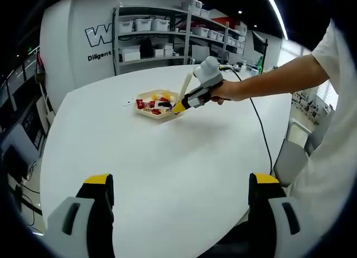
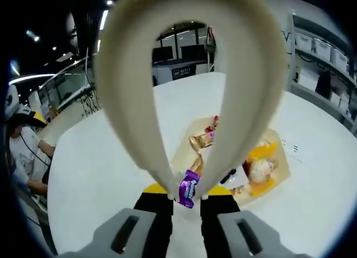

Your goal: Place the target food into the container with the food tongs after gripping and lifting it, then release it inside without dropping or visibly crushing the food.

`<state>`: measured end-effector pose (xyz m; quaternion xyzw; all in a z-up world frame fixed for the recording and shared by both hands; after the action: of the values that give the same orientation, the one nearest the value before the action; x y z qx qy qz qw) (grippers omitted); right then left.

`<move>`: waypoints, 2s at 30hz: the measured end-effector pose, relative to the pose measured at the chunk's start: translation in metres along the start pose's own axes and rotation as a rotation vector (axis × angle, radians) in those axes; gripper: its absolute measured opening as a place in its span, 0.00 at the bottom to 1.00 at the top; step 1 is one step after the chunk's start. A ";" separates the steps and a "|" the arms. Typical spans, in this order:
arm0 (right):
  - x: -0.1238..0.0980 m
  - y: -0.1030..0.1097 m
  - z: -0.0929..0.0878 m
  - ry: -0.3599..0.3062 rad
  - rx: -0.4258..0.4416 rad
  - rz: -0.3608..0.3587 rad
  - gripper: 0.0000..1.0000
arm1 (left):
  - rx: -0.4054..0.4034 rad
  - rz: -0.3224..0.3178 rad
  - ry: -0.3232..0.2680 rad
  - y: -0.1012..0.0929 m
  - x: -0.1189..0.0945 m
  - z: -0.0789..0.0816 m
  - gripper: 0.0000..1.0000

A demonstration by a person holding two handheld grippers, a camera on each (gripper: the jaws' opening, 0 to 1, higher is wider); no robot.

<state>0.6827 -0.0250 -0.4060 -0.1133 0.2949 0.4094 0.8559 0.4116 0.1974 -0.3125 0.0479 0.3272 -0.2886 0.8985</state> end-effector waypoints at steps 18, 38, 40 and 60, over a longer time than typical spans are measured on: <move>0.017 -0.035 0.013 0.039 -0.030 -0.050 0.12 | -0.010 0.009 0.007 0.003 0.000 0.000 0.99; 0.030 -0.047 0.011 0.068 -0.023 -0.064 0.15 | -0.014 0.020 0.008 0.009 0.000 0.003 0.99; 0.027 -0.047 0.011 0.059 -0.023 -0.064 0.15 | -0.014 0.019 0.006 0.009 0.001 0.003 0.99; 0.009 -0.037 0.009 0.022 -0.006 -0.047 0.14 | -0.006 0.004 0.000 0.004 -0.001 0.003 0.99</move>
<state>0.7190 -0.0392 -0.4056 -0.1273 0.3000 0.3886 0.8618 0.4149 0.2007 -0.3105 0.0459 0.3279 -0.2857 0.8993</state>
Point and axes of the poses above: the point that each gripper's makers call its tool centre point, and the gripper's own axes: x roughly forward along the fingers, y roughly to its left, z roughly out of its top, the point moved 8 cm from there along -x, roughly backward along the fingers, and after that the axes turned 3 degrees about -z, right-handed, at the moved point
